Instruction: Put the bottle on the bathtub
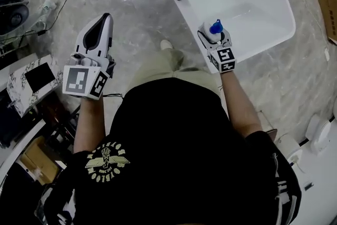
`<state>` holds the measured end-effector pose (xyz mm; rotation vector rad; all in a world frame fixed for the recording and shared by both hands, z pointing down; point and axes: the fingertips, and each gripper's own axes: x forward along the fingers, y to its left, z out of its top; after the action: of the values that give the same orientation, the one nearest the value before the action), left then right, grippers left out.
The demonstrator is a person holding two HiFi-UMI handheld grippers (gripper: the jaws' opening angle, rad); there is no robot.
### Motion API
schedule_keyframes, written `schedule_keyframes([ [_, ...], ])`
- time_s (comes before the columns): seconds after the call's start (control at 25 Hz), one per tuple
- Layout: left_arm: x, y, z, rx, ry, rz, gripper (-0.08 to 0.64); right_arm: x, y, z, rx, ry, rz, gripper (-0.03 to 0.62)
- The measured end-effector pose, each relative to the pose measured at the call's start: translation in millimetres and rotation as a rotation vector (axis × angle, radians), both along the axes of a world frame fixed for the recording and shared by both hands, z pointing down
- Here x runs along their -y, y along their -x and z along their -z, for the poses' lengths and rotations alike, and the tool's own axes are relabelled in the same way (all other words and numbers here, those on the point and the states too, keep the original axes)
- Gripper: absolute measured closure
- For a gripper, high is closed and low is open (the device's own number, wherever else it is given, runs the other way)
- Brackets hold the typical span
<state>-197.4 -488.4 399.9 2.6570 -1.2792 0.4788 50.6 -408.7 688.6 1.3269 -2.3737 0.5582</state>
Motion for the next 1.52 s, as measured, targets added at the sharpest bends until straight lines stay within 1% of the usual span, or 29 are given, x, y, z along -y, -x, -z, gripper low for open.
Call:
schedule_keyframes([
  [0.2,-15.2,14.6,-30.5,0.004,0.078,0.015,0.551,16.0,15.7,-52.8,-0.006,0.021,0.04,0.328],
  [0.44,-26.9,33.9,-43.1,0.02,0.103,0.059,0.551,45.6,38.3,-92.3,-0.004,0.034,0.089,0.327],
  [0.56,-36.5,42.7,-40.0,0.057,0.106,0.072,0.551,50.7,43.9,-109.7,-0.027,0.028,0.113,0.327],
  [0.68,-46.4,48.9,-40.9,0.074,0.113,0.095,0.551,54.4,45.1,-118.3,-0.061,0.017,0.15,0.328],
  [0.8,-58.3,49.4,-43.7,0.077,0.129,0.113,0.551,43.0,46.3,-128.2,-0.094,0.03,0.188,0.327],
  [0.96,-65.4,35.4,-47.6,0.053,0.143,0.121,0.551,27.7,45.5,-129.6,-0.124,0.027,0.24,0.327],
  [1.08,-62.8,24.6,-49.8,0.047,0.143,0.112,0.551,20.4,51.5,-137.8,-0.14,0.068,0.3,0.327],
  [1.24,-73.3,0.3,-43.9,0.056,0.132,0.106,0.551,-0.8,28.7,-143.4,-0.154,0.114,0.337,0.327],
  [1.32,-75.4,2.3,-41.6,0.049,0.124,0.114,0.551,-6.4,27.7,-144.9,-0.167,0.117,0.361,0.327],
  [1.4,-72.9,12.4,-39.6,0.033,0.122,0.134,0.551,-9.1,35.2,-146.7,-0.179,0.116,0.388,0.327],
  [1.52,-72.6,22.6,-32.9,0.038,0.108,0.148,0.551,-15.1,39.8,-148.4,-0.195,0.122,0.402,0.327],
])
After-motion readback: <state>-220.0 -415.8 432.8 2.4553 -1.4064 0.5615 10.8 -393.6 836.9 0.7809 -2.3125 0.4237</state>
